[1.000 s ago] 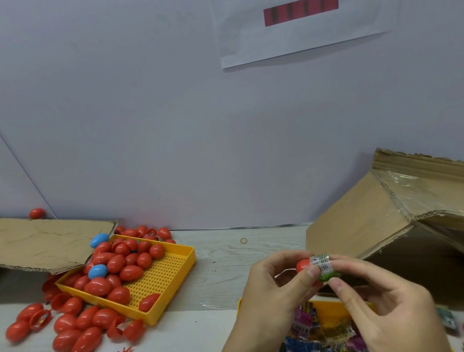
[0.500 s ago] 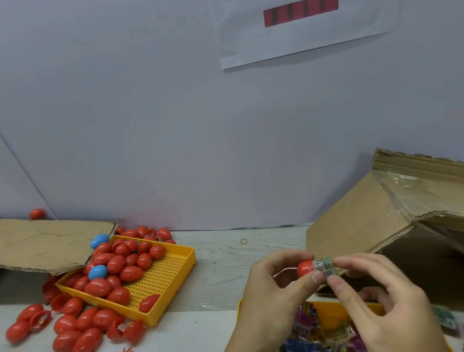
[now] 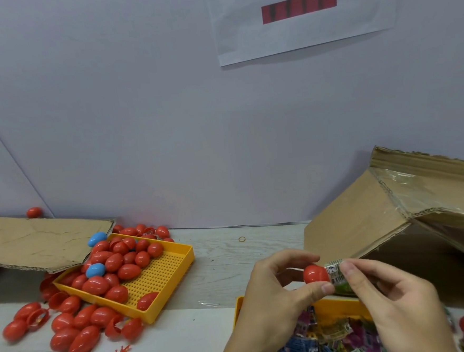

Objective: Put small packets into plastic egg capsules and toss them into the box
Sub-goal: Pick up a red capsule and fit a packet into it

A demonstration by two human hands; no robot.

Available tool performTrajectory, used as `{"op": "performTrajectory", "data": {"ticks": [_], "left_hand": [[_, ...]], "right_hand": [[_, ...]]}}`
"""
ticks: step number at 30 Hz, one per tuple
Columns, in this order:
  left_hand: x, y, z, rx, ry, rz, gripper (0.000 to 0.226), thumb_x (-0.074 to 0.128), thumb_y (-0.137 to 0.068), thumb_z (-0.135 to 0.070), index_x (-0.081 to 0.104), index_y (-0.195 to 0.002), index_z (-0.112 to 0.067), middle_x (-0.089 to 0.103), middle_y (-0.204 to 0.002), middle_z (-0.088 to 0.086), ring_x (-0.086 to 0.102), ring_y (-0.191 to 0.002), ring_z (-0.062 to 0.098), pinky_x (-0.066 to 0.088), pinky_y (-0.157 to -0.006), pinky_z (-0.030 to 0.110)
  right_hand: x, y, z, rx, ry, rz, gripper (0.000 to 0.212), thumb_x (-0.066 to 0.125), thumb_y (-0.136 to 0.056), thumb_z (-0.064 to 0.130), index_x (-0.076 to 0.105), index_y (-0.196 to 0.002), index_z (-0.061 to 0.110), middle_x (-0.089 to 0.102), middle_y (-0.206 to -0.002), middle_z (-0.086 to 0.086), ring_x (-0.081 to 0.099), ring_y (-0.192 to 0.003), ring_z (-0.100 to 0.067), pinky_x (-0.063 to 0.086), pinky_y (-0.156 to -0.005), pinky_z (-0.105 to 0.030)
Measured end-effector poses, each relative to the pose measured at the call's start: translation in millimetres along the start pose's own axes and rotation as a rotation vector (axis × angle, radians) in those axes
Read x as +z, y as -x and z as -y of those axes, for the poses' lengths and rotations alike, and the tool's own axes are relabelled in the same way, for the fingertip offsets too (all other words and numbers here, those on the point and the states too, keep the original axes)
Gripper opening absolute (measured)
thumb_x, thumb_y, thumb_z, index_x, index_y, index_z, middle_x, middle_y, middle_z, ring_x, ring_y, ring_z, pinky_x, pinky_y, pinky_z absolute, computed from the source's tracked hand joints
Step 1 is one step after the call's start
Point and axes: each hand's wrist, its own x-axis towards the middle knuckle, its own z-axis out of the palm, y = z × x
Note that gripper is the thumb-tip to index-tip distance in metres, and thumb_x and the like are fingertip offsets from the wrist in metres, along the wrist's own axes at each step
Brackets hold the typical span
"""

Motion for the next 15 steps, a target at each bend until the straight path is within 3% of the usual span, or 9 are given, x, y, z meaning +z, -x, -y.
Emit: {"op": "performTrajectory", "data": {"ticks": [2, 6, 9, 11, 15], "left_hand": [[0.0, 0.1, -0.3, 0.005, -0.011, -0.011, 0.032, 0.089, -0.068, -0.022, 0.074, -0.095, -0.031, 0.074, -0.096, -0.005, 0.07, -0.092, 0.012, 0.055, -0.076, 0.023], [1.0, 0.1, 0.0, 0.02, -0.052, -0.028, 0.034, 0.09, -0.067, -0.019, 0.073, -0.093, -0.033, 0.072, -0.096, -0.01, 0.068, -0.094, 0.011, 0.057, -0.078, 0.024], [1.6, 0.1, 0.8, 0.036, -0.073, -0.047, 0.036, 0.09, -0.066, -0.015, 0.073, -0.09, -0.036, 0.07, -0.097, -0.009, 0.067, -0.095, 0.008, 0.058, -0.081, 0.025], [2.0, -0.3, 1.0, 0.048, -0.074, -0.046, 0.038, 0.09, -0.065, -0.011, 0.073, -0.088, -0.036, 0.07, -0.096, -0.006, 0.066, -0.096, 0.009, 0.058, -0.081, 0.025], [2.6, -0.5, 0.9, 0.084, -0.103, -0.018, 0.038, 0.089, -0.065, -0.007, 0.073, -0.087, -0.033, 0.069, -0.095, -0.011, 0.064, -0.098, 0.01, 0.058, -0.082, 0.026]], "right_hand": [[-0.1, 1.2, 1.6, 0.035, 0.012, -0.007, 0.013, 0.076, -0.071, 0.027, 0.075, -0.07, 0.04, 0.074, -0.071, 0.007, 0.07, -0.073, -0.013, 0.052, -0.061, -0.025], [0.7, 4.5, 6.7, 0.071, 0.04, 0.0, 0.013, 0.076, -0.072, 0.029, 0.075, -0.069, 0.041, 0.073, -0.069, 0.007, 0.068, -0.077, -0.017, 0.053, -0.071, -0.034], [1.4, 5.8, 10.3, 0.079, 0.064, -0.004, 0.013, 0.076, -0.073, 0.031, 0.074, -0.063, 0.039, 0.07, -0.061, 0.006, 0.063, -0.063, -0.008, 0.045, -0.062, -0.03], [1.5, 5.8, 12.1, 0.094, 0.065, 0.006, 0.015, 0.076, -0.073, 0.031, 0.075, -0.058, 0.029, 0.069, -0.057, 0.006, 0.061, -0.054, -0.004, 0.041, -0.057, -0.027], [1.7, 4.6, 14.7, 0.124, 0.052, -0.002, 0.019, 0.075, -0.074, 0.029, 0.072, -0.059, 0.019, 0.068, -0.056, 0.007, 0.06, -0.054, -0.006, 0.04, -0.055, -0.025]]}}
